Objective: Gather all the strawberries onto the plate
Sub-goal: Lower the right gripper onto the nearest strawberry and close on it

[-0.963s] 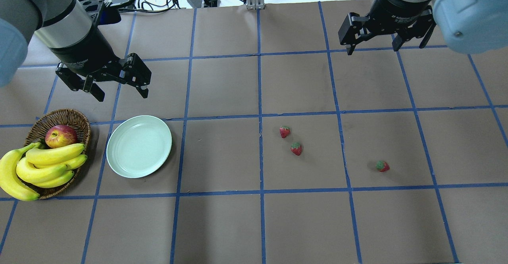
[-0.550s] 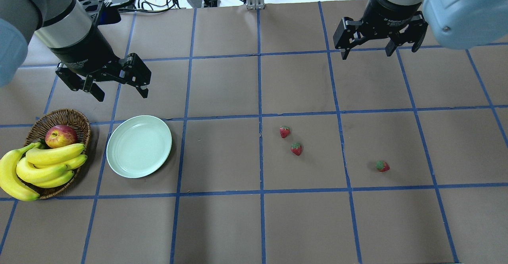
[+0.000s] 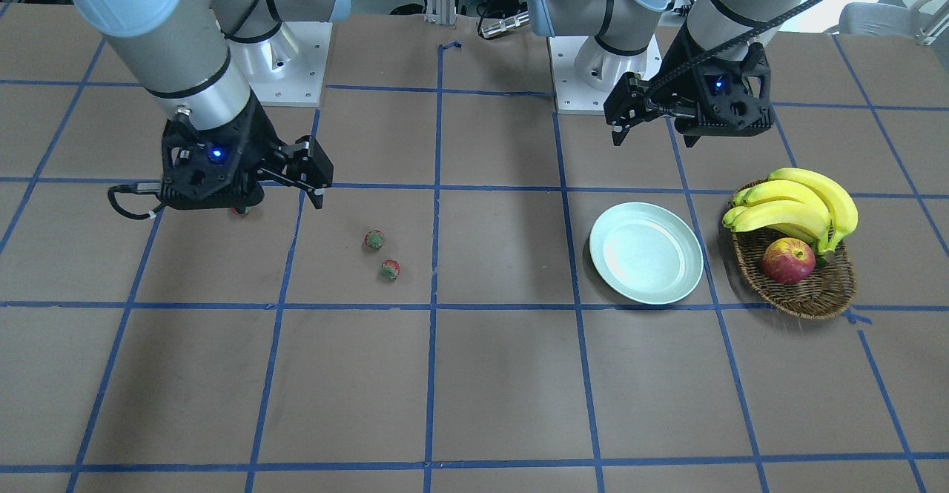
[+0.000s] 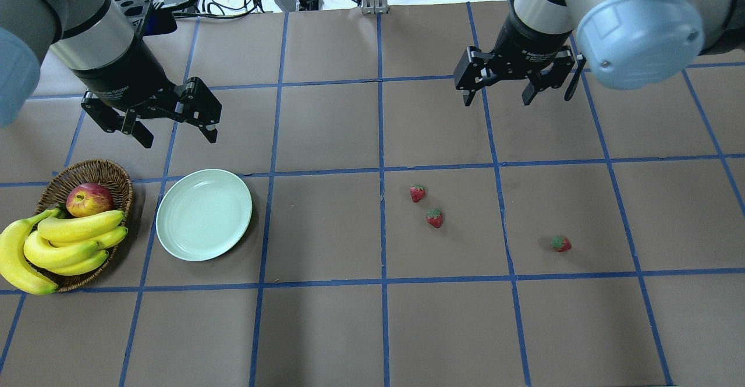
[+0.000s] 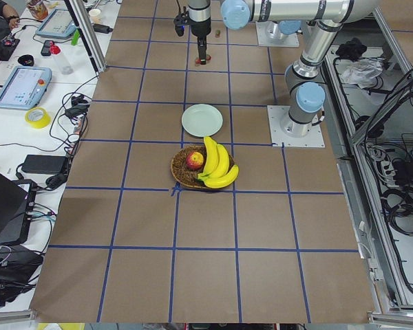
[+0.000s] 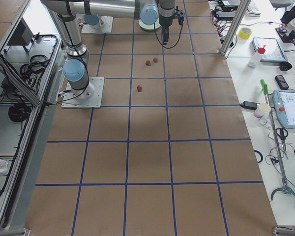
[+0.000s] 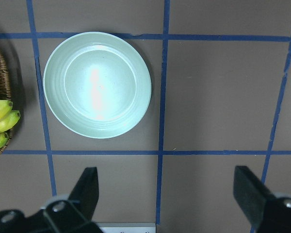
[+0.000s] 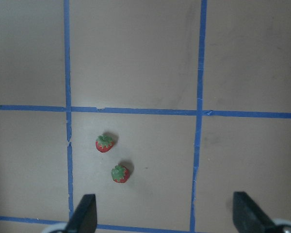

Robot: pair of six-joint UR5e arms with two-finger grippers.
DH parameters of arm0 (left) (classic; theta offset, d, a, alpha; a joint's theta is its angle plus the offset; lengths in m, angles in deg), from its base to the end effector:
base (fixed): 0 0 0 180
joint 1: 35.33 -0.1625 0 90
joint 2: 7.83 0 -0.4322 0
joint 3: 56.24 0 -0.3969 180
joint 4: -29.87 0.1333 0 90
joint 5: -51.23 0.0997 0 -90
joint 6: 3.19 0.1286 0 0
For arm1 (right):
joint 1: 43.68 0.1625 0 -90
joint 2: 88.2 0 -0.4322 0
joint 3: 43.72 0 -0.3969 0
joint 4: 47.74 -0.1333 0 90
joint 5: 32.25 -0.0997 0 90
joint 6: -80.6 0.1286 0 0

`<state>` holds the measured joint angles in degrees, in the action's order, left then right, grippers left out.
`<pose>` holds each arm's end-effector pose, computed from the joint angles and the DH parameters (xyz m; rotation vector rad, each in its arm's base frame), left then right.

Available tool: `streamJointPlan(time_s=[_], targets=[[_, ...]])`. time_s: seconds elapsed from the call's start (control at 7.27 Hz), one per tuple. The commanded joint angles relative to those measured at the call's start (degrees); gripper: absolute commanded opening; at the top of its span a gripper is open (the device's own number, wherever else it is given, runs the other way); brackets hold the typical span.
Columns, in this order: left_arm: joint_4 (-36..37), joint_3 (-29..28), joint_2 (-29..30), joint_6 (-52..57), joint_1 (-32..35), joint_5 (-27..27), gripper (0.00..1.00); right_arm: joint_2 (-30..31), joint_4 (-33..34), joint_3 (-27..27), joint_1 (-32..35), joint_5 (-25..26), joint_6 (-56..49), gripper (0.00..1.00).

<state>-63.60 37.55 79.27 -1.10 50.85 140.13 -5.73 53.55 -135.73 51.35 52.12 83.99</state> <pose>-0.1045 -0.4726 0.4522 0.0482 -3.1159 -0.1169 0.1937 -0.5367 0.4003 -0.0458 3.0408 -0.0353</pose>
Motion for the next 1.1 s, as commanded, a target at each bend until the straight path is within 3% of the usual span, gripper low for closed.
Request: streamJointPlan(time_s=[0.0, 0.14, 0.28, 0.69, 0.96], targets=[[0.0, 0.0, 0.0, -0.1, 0.0, 0.0, 1.0, -7.4, 10.0, -1.0, 6.4, 0.5, 8.4, 1.0], [0.0, 0.0, 0.0, -0.1, -0.1, 0.0, 1.0, -10.8, 16.5, -2.4, 8.0, 0.7, 12.7, 1.0], [0.0, 0.0, 0.0, -0.1, -0.1, 0.0, 1.0, -12.1, 20.1, -5.8, 9.2, 3.1, 13.3, 0.99], [0.0, 0.1, 0.0, 0.0, -0.1, 0.0, 1.0, -15.6, 37.1, -17.9, 9.5, 2.8, 19.9, 0.98], [0.1, 0.1, 0.0, 0.0, -0.1, -0.2, 1.0, -16.1, 37.2, -18.4, 9.6, 2.7, 21.2, 0.97]])
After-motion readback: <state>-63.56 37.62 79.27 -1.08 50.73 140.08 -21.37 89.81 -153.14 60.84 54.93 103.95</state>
